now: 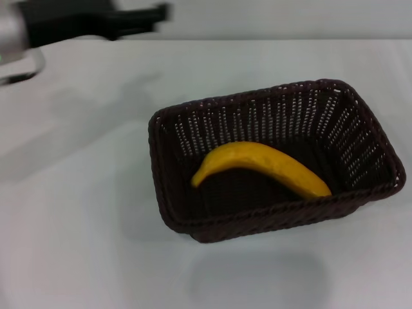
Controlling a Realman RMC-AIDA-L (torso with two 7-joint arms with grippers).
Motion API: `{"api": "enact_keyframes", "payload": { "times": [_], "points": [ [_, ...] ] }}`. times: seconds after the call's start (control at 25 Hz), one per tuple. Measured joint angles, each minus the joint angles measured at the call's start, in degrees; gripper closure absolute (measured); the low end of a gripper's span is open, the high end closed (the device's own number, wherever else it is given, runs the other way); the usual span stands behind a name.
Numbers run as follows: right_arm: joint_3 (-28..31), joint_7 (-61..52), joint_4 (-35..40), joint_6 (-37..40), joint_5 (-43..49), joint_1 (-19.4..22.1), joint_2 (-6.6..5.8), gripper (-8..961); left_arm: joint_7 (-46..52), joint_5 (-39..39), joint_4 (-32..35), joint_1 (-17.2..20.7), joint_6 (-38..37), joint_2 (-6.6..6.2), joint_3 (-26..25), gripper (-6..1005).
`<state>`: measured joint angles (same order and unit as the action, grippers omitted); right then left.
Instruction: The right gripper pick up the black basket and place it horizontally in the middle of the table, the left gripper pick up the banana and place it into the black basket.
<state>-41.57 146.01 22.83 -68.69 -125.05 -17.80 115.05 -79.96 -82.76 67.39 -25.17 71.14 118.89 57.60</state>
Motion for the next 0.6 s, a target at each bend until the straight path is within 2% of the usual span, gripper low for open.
{"api": "enact_keyframes", "payload": {
  "times": [0.2,0.32,0.48,0.52,0.56,0.6],
  "points": [
    [0.0,-1.0,-1.7,-2.0,-0.2,-0.5,0.05,429,-23.2,-20.3,-7.2,11.5,-1.1,0.28,-2.0,114],
    [0.0,-0.5,-3.8,-3.3,-1.5,-0.6,0.06,309,-37.9,-34.9,-16.8,15.2,0.0,0.3,-2.0,114],
    [0.0,2.3,-7.1,-6.4,-3.4,-0.4,0.08,166,-56.8,-50.7,-32.0,16.4,5.1,0.28,-2.1,114],
    [0.1,3.0,-7.6,-6.8,-3.5,-0.4,0.08,144,-59.5,-53.5,-34.9,16.3,6.5,0.28,-2.0,114],
    [0.1,3.5,-7.9,-6.8,-3.5,-0.3,0.08,121,-59.5,-53.5,-34.9,16.3,6.5,0.28,-2.0,114],
    [0.2,3.9,-8.2,-6.8,-3.6,-0.3,0.08,99,-63.8,-58.3,-39.9,16.1,8.8,0.28,-2.0,114]
  ]
}}
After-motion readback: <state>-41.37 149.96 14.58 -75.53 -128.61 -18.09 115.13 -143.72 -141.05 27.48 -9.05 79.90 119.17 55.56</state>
